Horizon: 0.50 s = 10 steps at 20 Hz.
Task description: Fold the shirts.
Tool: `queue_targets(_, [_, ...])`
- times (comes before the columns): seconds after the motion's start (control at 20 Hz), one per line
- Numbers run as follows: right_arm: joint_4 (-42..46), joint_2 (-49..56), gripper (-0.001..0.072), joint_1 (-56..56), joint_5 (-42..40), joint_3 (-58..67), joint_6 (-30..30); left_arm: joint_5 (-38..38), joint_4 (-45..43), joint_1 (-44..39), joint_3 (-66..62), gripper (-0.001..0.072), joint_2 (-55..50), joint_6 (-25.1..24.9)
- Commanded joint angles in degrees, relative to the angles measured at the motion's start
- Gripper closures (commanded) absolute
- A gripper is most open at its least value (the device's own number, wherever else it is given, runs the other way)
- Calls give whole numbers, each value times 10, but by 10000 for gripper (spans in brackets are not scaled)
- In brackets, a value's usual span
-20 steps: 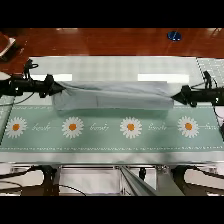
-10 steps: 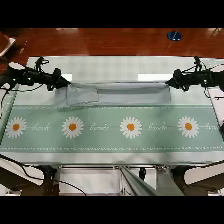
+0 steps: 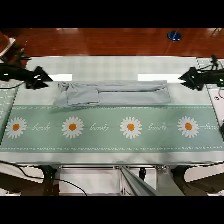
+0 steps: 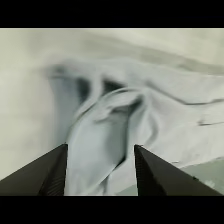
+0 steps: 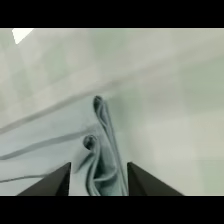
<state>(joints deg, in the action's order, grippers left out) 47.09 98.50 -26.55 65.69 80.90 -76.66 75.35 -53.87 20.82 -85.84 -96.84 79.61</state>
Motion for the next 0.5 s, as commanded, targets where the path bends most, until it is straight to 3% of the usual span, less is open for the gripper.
queue_targets(0.0, [53, -14, 301, -37, 26, -23, -17, -113, -52, 29, 104, 198, 133, 5])
queue_targets(0.1, [36, -14, 301, -20, -13, -65, -17, -227, -26, 3, 227, 198, 231, -4])
queue_targets(0.2, [-2, -4, 297, 5, -38, -86, -9, -285, -14, -39, 320, 199, 300, -11])
queue_targets(0.3, [-42, 7, 294, 29, -46, -86, 22, -292, -14, -78, 363, 199, 329, -11])
queue_targets(0.45, [-47, 16, 291, 58, -73, -86, 23, -298, -9, -136, 373, 198, 326, -9])
